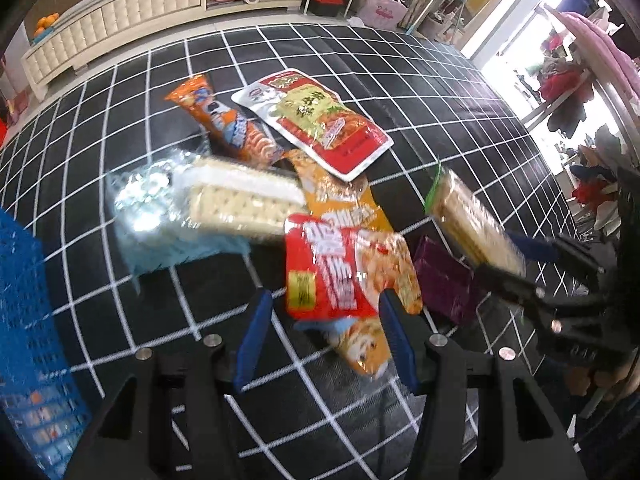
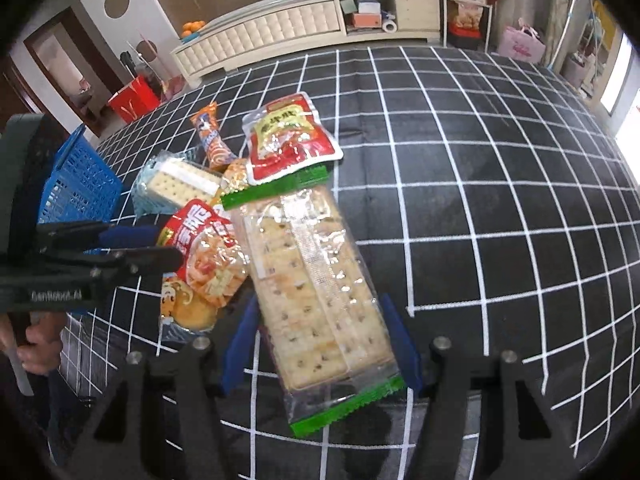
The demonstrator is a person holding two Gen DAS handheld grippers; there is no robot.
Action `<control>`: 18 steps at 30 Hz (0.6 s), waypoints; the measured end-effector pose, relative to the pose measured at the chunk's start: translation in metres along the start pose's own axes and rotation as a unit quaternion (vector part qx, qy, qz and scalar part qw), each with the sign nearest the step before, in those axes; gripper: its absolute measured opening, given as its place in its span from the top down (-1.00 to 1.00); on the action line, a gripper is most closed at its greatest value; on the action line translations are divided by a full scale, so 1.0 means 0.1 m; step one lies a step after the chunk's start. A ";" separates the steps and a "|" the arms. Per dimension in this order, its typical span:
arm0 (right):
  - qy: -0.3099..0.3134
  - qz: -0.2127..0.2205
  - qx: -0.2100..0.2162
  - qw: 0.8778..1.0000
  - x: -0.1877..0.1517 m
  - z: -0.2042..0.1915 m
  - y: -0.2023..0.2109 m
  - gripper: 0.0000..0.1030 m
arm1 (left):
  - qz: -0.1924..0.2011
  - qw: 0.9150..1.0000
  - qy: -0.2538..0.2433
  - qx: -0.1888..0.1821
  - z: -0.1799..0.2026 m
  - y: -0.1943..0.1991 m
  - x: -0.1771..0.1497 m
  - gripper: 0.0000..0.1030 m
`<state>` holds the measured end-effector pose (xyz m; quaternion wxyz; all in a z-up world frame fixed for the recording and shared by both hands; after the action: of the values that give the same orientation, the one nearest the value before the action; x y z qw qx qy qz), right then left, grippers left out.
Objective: Organize snacks
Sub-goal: 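Grasp the red snack bag with the left tool while the right tool holds the crackers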
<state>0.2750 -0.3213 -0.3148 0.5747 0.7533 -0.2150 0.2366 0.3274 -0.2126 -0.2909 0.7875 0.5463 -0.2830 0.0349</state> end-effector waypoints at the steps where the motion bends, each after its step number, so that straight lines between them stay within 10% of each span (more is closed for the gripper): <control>1: -0.002 0.000 0.000 1.000 -0.01 0.01 -0.01 -0.29 | -0.002 1.000 0.004 -0.005 0.00 -0.04 0.02 -0.03; 10: -0.015 -0.002 -0.002 1.000 -0.03 0.08 -0.05 -0.28 | -0.030 0.997 0.030 -0.058 0.10 -0.29 0.08 0.70; 18: -0.018 0.009 -0.004 1.000 0.01 0.04 0.02 -0.21 | -0.003 0.998 0.012 -0.061 0.30 -0.25 0.12 0.90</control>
<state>0.2750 -0.3258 -0.3139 0.5715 0.7532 -0.2332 0.2275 0.3345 -0.2521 -0.2989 0.8225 0.4982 -0.2736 0.0213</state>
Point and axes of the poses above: each gripper's, at about its wrist camera, not at the fingertips, and y roughly against the way its jaws point, z to its right, x to its top, the point moved 9 cm from there along -y, roughly the way its jaws point, and after that the axes turned 10 degrees about z, right-handed, at the moved point
